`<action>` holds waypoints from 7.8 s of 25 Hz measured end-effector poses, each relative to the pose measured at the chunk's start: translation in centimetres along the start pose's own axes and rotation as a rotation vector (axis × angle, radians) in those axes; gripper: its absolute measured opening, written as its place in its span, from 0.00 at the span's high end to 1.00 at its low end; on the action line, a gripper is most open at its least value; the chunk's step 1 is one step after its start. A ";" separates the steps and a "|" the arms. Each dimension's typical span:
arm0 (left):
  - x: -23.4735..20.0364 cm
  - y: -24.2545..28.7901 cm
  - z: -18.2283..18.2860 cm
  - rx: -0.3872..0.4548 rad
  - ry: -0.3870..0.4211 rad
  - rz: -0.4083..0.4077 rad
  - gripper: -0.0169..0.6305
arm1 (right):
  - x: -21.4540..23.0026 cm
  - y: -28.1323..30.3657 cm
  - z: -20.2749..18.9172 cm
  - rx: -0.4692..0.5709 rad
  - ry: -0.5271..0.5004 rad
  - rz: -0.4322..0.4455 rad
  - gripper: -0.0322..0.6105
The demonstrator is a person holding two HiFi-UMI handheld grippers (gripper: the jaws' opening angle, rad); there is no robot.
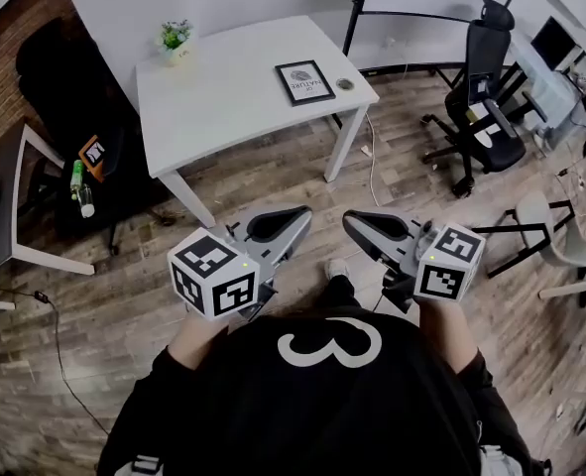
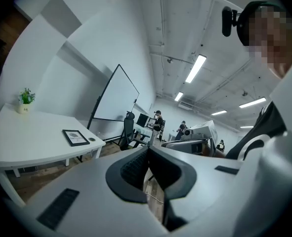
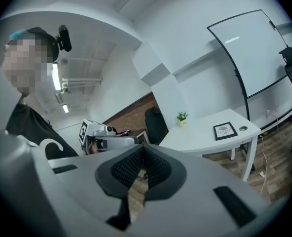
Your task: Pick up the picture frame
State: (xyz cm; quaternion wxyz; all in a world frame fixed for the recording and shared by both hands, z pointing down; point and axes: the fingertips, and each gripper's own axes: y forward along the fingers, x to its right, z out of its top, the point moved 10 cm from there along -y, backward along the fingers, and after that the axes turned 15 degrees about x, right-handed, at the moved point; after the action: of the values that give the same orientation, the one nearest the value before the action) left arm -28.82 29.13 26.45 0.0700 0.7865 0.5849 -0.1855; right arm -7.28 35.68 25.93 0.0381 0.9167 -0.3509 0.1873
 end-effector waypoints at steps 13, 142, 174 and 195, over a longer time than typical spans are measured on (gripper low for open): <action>-1.1 -0.3 0.3 0.012 -0.014 0.060 0.95 | 1.7 1.8 -0.6 -0.005 0.061 0.028 0.91; -48.2 30.9 -1.0 -0.253 -0.285 0.557 0.81 | 58.8 27.9 3.3 -0.376 0.212 -0.054 0.74; -52.0 31.8 -6.8 -0.453 -0.329 0.683 0.77 | 62.3 29.6 -3.6 -0.640 0.162 -0.173 0.74; -52.5 31.9 -8.1 -0.518 -0.292 0.746 0.80 | 61.6 29.9 -4.2 -0.637 0.071 -0.205 0.75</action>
State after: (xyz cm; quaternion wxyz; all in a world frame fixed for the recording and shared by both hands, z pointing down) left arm -9.95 -24.91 50.12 0.4071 0.8653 0.2735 -0.1041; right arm 13.81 -24.67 50.73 0.3535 0.8821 -0.2964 0.0953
